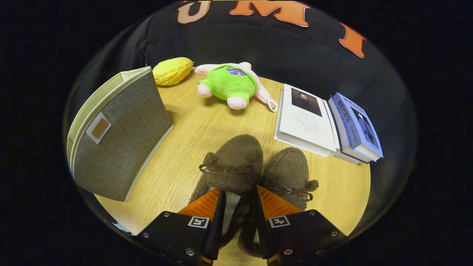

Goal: Open the storage box then place both shoes into the box .Put the left shoe in first, then the right shoe, with the right side of both shoes facing outward in a uniform manner.

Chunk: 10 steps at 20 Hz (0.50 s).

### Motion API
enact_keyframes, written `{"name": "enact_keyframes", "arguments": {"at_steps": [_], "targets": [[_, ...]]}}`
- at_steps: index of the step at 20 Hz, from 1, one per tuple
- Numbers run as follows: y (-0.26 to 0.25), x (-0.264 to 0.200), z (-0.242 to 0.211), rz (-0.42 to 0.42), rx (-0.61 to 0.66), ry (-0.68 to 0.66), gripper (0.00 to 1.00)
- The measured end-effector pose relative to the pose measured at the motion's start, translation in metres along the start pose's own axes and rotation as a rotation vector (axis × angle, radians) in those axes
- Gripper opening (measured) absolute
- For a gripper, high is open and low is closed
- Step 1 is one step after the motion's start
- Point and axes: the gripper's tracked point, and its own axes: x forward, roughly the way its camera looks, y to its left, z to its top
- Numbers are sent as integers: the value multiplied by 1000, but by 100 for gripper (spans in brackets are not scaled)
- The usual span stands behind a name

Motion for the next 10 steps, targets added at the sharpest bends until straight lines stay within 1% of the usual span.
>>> {"name": "enact_keyframes", "arguments": {"at_steps": [2, 3, 4, 5, 6, 10], "targets": [[-6, 7, -4, -40, 2, 30, 42], [-10, 10, -7, -55, 20, 34, 39], [-11, 14, -7, -53, 41, 47, 33], [-12, 19, -10, -44, 68, 62, 28], [-10, 25, -12, -22, 98, 80, 26], [-8, 32, -10, 29, 285, 121, 19]]}}
